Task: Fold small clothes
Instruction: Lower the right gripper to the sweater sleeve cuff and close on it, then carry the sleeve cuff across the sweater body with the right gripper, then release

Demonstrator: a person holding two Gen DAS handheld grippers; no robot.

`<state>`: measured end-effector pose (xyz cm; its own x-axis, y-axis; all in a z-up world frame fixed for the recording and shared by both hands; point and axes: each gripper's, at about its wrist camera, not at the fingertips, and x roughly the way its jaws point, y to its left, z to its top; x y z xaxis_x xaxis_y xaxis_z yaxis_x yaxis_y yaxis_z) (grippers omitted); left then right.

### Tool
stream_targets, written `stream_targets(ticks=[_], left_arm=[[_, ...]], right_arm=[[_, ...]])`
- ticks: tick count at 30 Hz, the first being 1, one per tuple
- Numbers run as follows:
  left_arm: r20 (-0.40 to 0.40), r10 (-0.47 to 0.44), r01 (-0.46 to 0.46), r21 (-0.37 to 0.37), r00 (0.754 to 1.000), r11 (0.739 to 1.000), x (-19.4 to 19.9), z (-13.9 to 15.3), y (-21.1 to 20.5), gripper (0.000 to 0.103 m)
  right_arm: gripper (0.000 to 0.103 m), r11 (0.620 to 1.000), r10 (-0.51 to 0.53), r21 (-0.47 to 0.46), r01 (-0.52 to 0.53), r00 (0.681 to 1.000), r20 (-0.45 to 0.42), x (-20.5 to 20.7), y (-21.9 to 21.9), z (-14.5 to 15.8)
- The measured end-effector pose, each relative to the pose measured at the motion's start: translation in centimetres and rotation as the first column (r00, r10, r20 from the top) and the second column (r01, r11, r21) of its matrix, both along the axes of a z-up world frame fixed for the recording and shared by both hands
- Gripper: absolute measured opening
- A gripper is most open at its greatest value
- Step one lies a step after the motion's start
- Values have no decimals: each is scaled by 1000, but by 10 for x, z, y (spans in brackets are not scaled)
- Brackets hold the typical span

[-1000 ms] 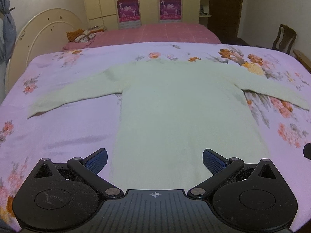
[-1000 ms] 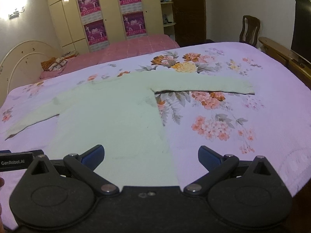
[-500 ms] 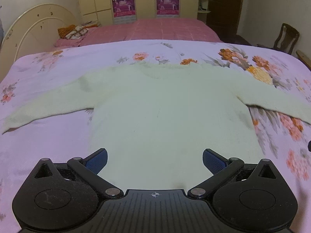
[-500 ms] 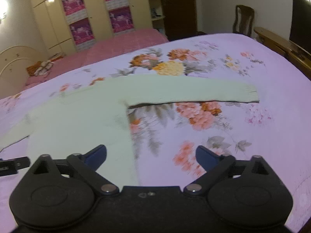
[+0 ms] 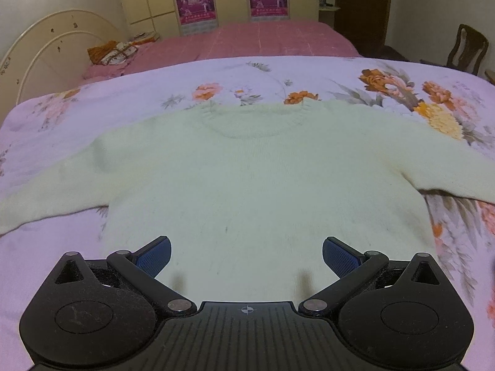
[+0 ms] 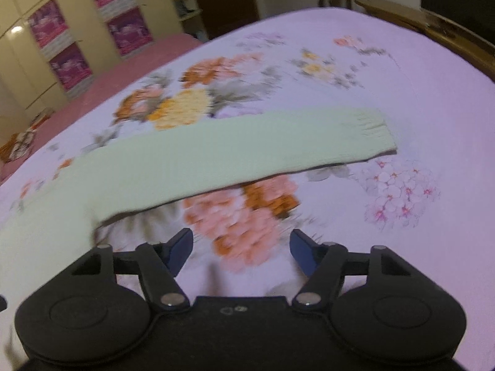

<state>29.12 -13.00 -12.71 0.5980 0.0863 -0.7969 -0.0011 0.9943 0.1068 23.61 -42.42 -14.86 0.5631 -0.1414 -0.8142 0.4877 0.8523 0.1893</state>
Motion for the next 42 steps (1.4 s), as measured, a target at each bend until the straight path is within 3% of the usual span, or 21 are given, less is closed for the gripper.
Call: stream_targets(ticks=[6, 10, 13, 15, 18, 22, 27, 31, 36, 40, 41, 42], left_arm=[[-8, 28, -27, 4, 1000, 1000, 19, -10, 1, 103], [-11, 42, -42, -22, 999, 999, 26, -17, 7, 103], [-8, 46, -47, -43, 999, 998, 29, -20, 12, 103], [3, 48, -48, -58, 999, 997, 30, -21, 15, 103], [4, 59, -58, -70, 998, 996, 34, -21, 21, 103], [6, 68, -67, -87, 998, 994, 39, -24, 30, 103], [39, 88, -82, -137, 995, 987, 44, -17, 52, 103], [56, 150, -139, -161, 987, 977, 44, -5, 82, 103], [67, 229, -215, -169, 971, 962, 42, 1, 130, 103], [38, 244, -233, -195, 969, 953, 46, -8, 159, 103], [34, 241, -229, -206, 970, 951, 48, -10, 163, 103], [31, 235, -223, -217, 971, 950, 49, -13, 167, 103]], right_arm=[[61, 997, -69, 38, 69, 997, -24, 25, -32, -23], [60, 995, -96, 10, 95, 995, 13, 38, -45, -25], [48, 989, -145, -4, 145, 989, 39, 49, -59, -27], [27, 984, -179, -17, 180, 982, 60, 55, -66, -28], [8, 980, -197, -16, 200, 976, 93, 59, -75, -28], [5, 986, -152, -45, 160, 977, 149, 64, -69, -21], [4, 997, 34, -70, -17, 966, 255, 84, -22, 10], [4, 974, 227, -68, -217, 920, 318, 119, 48, 30], [4, 873, 476, -64, -484, 816, 327, 156, 163, 26], [6, 768, 618, -3, -641, 740, 266, 169, 243, -9], [14, 742, 648, 14, -670, 722, 245, 169, 259, -18], [30, 713, 682, 22, -700, 701, 207, 170, 274, -27]])
